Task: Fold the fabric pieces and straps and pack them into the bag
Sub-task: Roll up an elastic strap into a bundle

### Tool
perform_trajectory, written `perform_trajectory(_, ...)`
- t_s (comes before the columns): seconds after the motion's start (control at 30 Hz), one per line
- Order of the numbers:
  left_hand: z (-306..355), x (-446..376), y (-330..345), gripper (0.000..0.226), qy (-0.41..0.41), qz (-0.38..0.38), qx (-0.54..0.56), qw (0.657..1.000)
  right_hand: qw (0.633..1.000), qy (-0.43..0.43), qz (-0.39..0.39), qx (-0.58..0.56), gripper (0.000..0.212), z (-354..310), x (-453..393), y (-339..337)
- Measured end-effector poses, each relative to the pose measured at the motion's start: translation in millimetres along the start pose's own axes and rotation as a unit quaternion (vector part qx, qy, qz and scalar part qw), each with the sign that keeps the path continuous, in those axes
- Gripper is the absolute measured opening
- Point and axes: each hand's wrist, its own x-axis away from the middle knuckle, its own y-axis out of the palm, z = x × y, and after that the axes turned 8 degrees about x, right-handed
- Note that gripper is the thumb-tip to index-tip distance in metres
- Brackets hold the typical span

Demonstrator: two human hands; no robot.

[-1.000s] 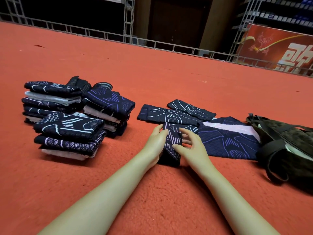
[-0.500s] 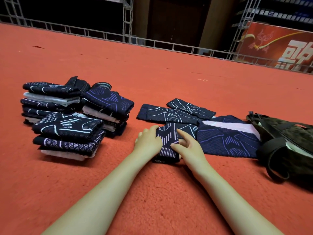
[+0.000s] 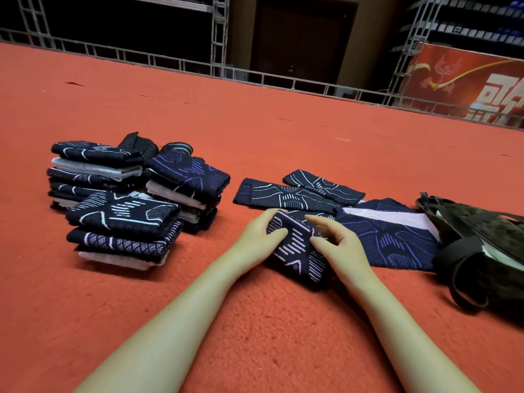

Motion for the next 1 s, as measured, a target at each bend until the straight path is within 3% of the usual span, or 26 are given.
perform_trajectory(0.07, 0, 0, -1, 0.034, 0.019, 0.036, 0.015, 0.999, 0.999, 0.039, 0.027, -0.021, 0.038, 8, -3, 2)
perform_trajectory(0.17, -2, -1, -3, 0.035, 0.035, 0.09, 0.023, 0.995, 0.991, 0.104, -0.006, -0.086, 0.044, 18, -6, 8)
perform_trajectory(0.23, -6, 0, -3, 0.038, 0.038, 0.103, 0.002, 0.994, 0.992, 0.101, -0.025, -0.065, 0.041, 19, -2, 11)
perform_trajectory(0.4, -6, 18, 4, 0.042, -0.004, 0.117, -0.027, 0.993, 0.998, 0.056, 0.025, 0.024, 0.038, 10, 6, 16)
perform_trajectory(0.53, 15, 40, -10, 0.049, 0.004, 0.124, -0.025, 0.992, 0.997, 0.075, 0.02, 0.009, 0.037, -11, 16, 22)
perform_trajectory(0.77, 68, 59, -105, 0.05, 0.09, 0.175, -0.105, 0.975, 0.999, 0.013, 0.035, -0.009, 0.036, -88, 1, 73)
perform_trajectory(1.0, 82, 68, -204, 0.05, 0.029, 0.262, -0.187, 0.946, 0.995, 0.006, -0.003, -0.099, 0.04, -158, -16, 153)
